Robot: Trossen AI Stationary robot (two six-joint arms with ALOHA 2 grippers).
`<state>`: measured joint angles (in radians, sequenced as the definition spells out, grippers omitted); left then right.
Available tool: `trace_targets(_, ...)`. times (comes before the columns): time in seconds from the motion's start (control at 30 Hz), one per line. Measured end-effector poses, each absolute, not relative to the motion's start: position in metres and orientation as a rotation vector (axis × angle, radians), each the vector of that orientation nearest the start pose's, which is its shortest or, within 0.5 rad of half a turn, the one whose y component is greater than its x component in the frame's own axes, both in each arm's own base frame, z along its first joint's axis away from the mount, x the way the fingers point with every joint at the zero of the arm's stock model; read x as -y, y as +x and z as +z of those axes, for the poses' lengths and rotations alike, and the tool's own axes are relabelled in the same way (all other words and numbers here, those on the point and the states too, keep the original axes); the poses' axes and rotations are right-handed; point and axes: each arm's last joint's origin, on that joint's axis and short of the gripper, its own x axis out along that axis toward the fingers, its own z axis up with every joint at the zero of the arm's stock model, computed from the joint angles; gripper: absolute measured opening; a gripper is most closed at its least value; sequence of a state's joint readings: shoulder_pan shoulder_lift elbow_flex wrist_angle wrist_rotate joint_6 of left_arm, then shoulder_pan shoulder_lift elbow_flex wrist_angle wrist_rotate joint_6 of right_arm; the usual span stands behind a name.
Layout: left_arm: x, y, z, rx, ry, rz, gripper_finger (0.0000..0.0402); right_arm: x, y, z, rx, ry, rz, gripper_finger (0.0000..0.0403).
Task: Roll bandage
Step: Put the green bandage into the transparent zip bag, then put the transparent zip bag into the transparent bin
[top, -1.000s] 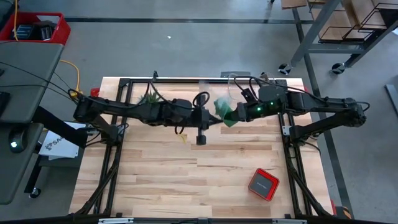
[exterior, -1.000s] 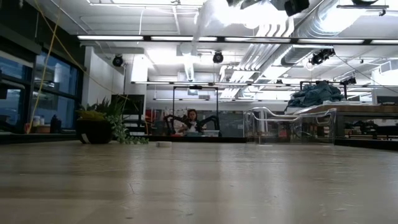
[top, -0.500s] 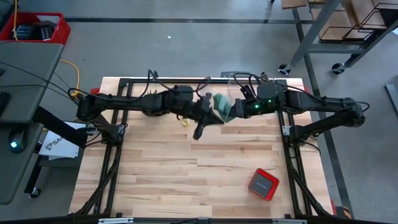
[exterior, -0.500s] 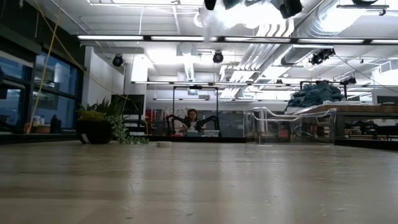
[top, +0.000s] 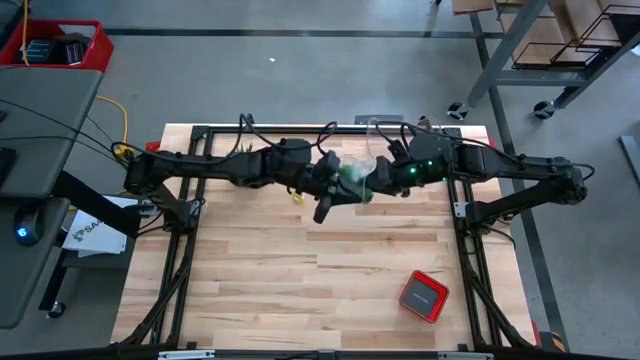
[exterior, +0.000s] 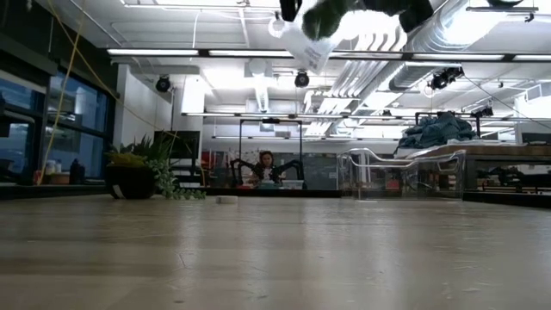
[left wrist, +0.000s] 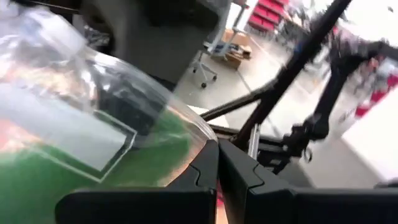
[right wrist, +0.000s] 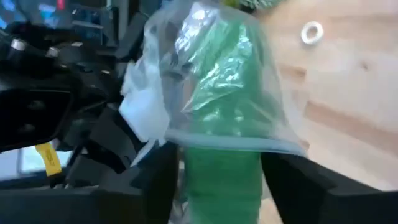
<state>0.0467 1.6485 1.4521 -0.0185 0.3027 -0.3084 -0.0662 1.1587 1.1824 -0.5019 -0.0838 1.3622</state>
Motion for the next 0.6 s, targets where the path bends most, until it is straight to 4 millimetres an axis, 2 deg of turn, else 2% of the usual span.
trace_targets(0.1,-0.010,0.386,0.359,-0.239,-0.476,-0.177,0.0000,0.014,0.243,0.367,-0.444,1.444,-0.286,0.0231)
trace_targets(0.33,-0.026,0.385,0.362,-0.264,-0.893,-0.167,0.0000,0.017,0.240,0.369,-0.508,1.561,-0.202,0.0235)
trace_targets(0.47,-0.035,0.384,0.367,-0.289,-1.087,-0.251,0.0000,0.019,0.229,0.379,-0.522,1.552,-0.101,0.0236)
trace_targets(0.6,-0.039,0.383,0.372,-0.291,-1.195,-0.321,0.0000,0.023,0.213,0.387,-0.501,1.541,-0.074,0.0236)
